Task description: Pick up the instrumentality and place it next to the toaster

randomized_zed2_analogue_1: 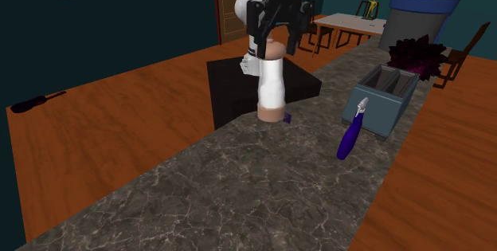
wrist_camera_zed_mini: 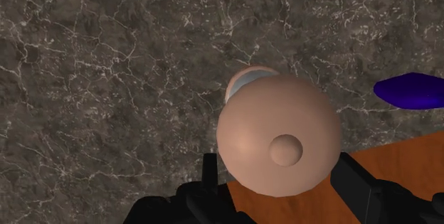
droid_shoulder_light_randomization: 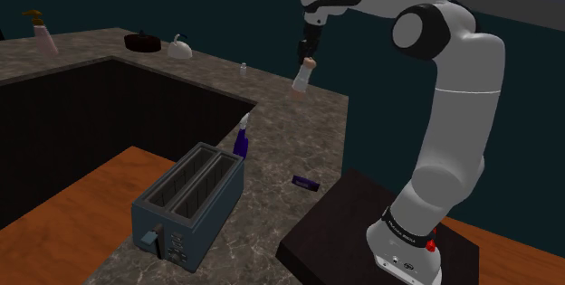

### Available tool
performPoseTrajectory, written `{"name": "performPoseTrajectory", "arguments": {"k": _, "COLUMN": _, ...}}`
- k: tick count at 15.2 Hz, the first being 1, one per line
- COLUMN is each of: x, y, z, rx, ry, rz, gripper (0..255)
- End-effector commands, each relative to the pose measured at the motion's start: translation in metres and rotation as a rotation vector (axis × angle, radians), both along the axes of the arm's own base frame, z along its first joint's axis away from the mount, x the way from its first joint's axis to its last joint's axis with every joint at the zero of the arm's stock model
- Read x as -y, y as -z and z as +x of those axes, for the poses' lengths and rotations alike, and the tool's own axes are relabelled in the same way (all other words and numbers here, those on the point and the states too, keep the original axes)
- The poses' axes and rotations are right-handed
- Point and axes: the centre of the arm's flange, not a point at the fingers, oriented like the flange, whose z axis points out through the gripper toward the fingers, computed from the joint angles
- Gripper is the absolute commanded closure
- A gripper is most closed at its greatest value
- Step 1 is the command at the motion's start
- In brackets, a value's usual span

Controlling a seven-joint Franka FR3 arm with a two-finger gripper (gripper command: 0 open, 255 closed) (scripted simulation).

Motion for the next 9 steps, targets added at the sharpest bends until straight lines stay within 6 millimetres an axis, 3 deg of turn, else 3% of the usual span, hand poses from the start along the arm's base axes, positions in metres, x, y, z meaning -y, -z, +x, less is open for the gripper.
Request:
{"name": "performPoseTrajectory", "arguments": {"k": 1, "x": -0.018, "y": -0.002, "z": -0.008, "rx": 0.0, "ry": 0.0, "rz": 0.0, "gripper": 255}}
{"name": "performPoseTrajectory", "arguments": {"k": 9, "x": -0.115, "y": -0.002, "z": -0.05, "rx": 0.0, "ry": 0.0, "rz": 0.0, "gripper": 255}}
